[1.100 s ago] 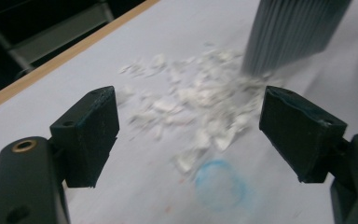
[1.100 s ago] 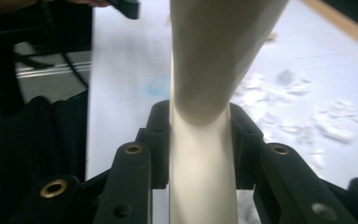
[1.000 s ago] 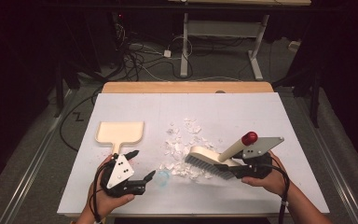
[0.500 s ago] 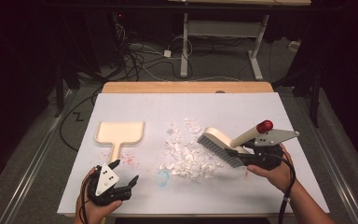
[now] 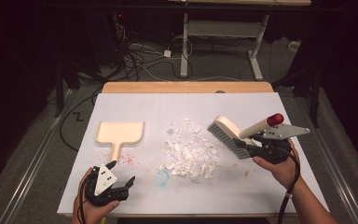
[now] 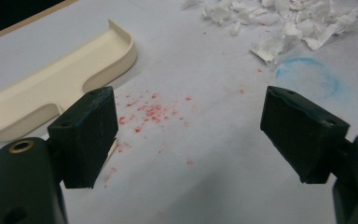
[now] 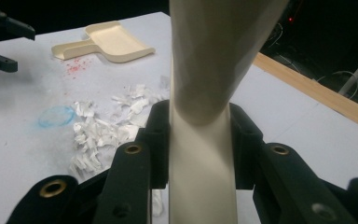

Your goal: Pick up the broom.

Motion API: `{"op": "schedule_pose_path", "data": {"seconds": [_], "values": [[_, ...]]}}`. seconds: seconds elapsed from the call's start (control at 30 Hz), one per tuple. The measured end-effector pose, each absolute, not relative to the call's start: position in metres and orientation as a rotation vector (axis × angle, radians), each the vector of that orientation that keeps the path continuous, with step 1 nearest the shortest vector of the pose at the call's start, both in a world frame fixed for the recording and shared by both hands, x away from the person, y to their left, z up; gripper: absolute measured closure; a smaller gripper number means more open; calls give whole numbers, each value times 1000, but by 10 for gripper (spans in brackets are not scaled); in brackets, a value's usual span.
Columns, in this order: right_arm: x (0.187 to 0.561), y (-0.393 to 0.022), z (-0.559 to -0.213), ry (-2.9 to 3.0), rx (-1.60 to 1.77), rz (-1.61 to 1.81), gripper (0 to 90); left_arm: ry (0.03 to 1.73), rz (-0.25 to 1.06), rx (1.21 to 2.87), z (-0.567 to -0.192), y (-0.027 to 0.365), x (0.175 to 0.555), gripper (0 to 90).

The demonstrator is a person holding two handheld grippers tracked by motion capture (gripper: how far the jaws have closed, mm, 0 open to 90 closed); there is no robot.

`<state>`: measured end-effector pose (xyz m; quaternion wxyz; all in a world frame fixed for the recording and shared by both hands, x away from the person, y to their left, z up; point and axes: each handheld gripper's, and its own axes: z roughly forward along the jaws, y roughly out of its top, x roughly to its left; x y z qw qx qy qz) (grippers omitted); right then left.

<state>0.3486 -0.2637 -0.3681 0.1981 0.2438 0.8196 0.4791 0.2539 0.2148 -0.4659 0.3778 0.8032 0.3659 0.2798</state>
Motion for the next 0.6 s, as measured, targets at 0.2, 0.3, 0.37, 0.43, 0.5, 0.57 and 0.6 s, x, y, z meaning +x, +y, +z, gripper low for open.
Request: {"op": "schedule_pose_path", "data": {"seconds": [0.2, 0.3, 0.37, 0.43, 0.5, 0.57, 0.6], "values": [[352, -267, -369, 2271, 718, 1339, 677, 925, 709, 2068, -467, 214, 253, 182], [352, -268, -370, 2274, 723, 1341, 677, 915, 713, 2070, -466, 213, 254, 182], [352, -269, -371, 2278, 729, 1326, 677, 912, 707, 2067, -465, 212, 256, 180], [352, -269, -373, 2276, 737, 1316, 677, 911, 706, 2075, -466, 211, 257, 180], [353, -268, -373, 2281, 744, 1311, 677, 910, 705, 2083, -467, 210, 257, 180], [356, -268, -375, 2275, 752, 1294, 677, 901, 705, 2092, -466, 209, 257, 180], [357, -268, -375, 2276, 752, 1293, 677, 898, 708, 2095, -466, 209, 257, 180]]}}
